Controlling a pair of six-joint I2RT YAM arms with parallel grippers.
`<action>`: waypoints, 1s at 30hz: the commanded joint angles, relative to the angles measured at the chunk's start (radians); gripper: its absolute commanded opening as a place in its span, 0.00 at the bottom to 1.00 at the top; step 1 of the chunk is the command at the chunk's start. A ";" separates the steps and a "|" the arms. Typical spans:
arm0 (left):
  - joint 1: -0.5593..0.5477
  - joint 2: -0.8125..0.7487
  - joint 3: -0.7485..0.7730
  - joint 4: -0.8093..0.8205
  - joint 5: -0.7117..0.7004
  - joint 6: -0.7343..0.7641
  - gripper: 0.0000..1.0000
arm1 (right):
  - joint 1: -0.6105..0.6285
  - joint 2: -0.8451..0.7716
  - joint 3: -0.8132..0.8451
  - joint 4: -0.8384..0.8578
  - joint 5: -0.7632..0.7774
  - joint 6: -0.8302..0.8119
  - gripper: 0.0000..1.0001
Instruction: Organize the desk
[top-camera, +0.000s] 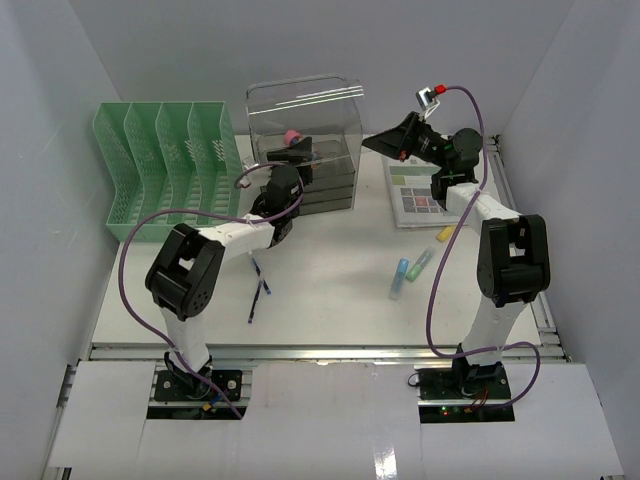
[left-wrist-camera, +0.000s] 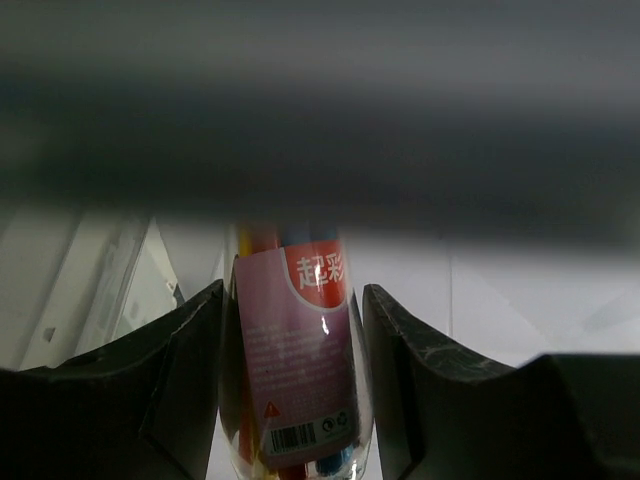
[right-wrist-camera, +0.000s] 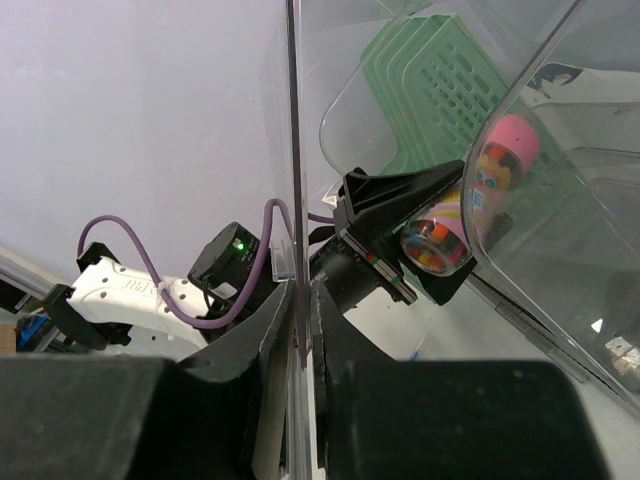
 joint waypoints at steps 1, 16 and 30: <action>0.005 -0.006 0.063 -0.073 -0.032 -0.032 0.49 | -0.012 -0.072 -0.002 0.054 0.021 -0.010 0.17; 0.005 -0.056 0.071 -0.200 0.037 -0.015 0.98 | -0.012 -0.098 -0.021 0.040 0.025 -0.023 0.17; -0.021 -0.170 -0.026 -0.279 0.319 0.038 0.76 | -0.012 -0.101 -0.028 0.022 0.020 -0.040 0.17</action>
